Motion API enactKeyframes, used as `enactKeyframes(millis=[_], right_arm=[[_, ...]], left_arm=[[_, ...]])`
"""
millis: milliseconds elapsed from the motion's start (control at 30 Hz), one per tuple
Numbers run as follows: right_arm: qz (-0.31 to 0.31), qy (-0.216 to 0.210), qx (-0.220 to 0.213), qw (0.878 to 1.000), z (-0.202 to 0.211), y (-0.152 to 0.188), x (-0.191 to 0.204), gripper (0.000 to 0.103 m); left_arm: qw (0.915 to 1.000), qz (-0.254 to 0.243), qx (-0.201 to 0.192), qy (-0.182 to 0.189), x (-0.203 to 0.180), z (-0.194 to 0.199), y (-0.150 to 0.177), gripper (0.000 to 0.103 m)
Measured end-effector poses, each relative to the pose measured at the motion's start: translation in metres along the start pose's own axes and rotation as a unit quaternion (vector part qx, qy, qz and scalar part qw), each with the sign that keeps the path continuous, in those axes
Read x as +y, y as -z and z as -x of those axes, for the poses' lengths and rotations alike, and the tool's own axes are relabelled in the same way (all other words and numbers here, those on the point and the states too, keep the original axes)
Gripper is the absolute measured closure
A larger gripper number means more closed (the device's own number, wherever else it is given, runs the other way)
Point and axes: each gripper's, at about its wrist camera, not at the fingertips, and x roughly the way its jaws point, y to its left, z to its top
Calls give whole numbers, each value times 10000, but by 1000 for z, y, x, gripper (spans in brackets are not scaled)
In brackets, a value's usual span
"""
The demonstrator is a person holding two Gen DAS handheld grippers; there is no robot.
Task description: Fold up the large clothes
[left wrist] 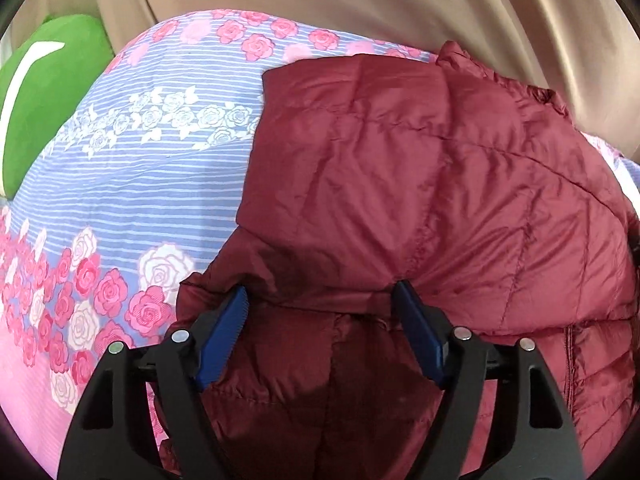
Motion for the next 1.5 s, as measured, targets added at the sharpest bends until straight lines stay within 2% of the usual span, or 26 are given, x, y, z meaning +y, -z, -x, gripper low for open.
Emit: enactKeyframes(millis=[133,200,267,333,433,533,633,700,800,900,967,1067,1133,1167,1233,1267,1300,1367,1500], right_arm=[[-14,101,-170,9998,17,-7,6,94],[-187,157,-303,9992,35,-7,-3,89],[-496,140,-585,9970,63,-4,-16,81],[-468,72,-782,9958,83,-3,-9,81],[70,-506,-752,9959,105,8,28,81],[778,-1027,-430,9907,99,25,79,81],[1368,-1055,-53,9849,73,45,117,83],[1539,-811,33,9848,57,52,118,93],[1279,-491,-24,9906,54,50,84,93],[599,-131,20,9981,56,44,21,94],[100,61,78,9999,59,46,-22,97],[-311,459,48,9984,89,62,-66,82],[-384,660,5,9971,119,83,-88,80],[-421,637,10,9971,129,92,-98,77],[-489,631,34,9968,155,115,-113,62],[-534,663,64,9963,171,131,-121,50],[-576,690,103,9959,187,148,-128,43],[-646,666,228,9954,203,173,-130,40],[-895,461,555,9934,242,231,-147,35]], left_arm=[[10000,36,17,-13,3,-1,1,29],[10000,59,-1,13,3,0,1,29],[10000,70,-22,12,4,1,1,29],[10000,74,-26,-8,4,2,3,29],[10000,58,-29,-45,4,2,3,27],[9999,77,-15,-64,7,1,2,25],[9999,112,4,-71,8,1,2,23],[9999,149,22,-55,9,0,3,22],[9999,166,37,-16,11,-1,2,21],[9998,187,39,4,12,-2,2,20],[9997,217,41,74,14,-1,2,18],[9991,352,15,235,26,4,5,19],[9991,352,36,251,36,12,10,20],[9991,338,61,263,44,19,15,20],[9985,342,130,400,61,39,31,18],[9978,357,197,517,69,47,38,18],[9965,369,306,680,77,57,48,18],[9924,438,550,1006,98,82,75,18],[9914,408,707,1019,129,123,126,17]])
